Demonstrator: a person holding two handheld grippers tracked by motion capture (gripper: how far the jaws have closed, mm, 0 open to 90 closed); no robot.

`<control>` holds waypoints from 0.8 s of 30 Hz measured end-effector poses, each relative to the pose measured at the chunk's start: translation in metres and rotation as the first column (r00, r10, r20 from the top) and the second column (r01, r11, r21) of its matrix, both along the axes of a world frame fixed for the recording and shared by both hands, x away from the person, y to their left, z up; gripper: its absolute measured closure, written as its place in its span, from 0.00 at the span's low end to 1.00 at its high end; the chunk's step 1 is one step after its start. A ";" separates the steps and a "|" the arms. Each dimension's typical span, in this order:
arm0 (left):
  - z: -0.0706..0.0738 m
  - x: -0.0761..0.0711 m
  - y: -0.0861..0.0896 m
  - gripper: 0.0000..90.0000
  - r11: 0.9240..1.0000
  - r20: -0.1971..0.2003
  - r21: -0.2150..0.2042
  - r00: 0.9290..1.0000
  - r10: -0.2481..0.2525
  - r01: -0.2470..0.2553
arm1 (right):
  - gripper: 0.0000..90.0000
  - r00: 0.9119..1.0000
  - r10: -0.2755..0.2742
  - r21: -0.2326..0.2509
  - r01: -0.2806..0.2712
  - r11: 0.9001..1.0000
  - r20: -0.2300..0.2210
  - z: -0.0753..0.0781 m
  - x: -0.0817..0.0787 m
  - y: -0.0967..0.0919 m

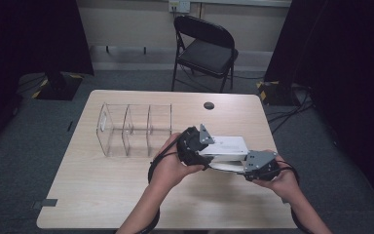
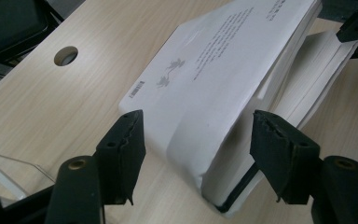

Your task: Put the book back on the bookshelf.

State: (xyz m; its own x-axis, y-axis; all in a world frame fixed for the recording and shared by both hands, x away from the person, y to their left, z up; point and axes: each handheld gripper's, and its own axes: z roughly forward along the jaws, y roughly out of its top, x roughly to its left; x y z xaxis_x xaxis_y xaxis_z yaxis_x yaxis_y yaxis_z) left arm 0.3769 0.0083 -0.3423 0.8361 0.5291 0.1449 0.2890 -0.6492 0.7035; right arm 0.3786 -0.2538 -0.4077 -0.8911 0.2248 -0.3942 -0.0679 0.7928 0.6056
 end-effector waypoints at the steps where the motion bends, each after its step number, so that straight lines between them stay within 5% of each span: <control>1: -0.001 0.000 0.003 0.39 1.000 -0.005 -0.008 1.000 0.007 -0.007 | 0.64 1.000 0.004 0.005 -0.004 1.000 0.001 0.000 0.001 -0.001; 8: -0.012 0.000 0.019 0.37 0.998 -0.029 -0.036 0.998 0.053 -0.054 | 0.64 0.999 -0.003 0.030 0.004 1.000 -0.041 0.005 0.003 -0.007; 17: -0.012 -0.001 0.033 0.36 0.990 -0.038 -0.121 0.997 0.071 -0.075 | 0.68 1.000 -0.010 -0.052 0.008 0.999 -0.024 0.014 0.003 -0.001; 24: -0.003 -0.006 0.035 0.36 0.994 -0.033 -0.091 0.998 0.061 -0.064 | 0.69 1.000 0.002 -0.072 -0.002 0.997 -0.011 0.014 0.002 -0.001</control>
State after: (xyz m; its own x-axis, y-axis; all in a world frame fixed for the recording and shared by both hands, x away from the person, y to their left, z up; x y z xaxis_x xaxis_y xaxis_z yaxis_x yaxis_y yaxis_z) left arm 0.3708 0.0433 -0.3455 0.8041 0.5905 0.0686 0.3491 -0.5624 0.7496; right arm 0.3806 -0.2544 -0.3938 -0.8960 0.1945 -0.3992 -0.0630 0.8341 0.5479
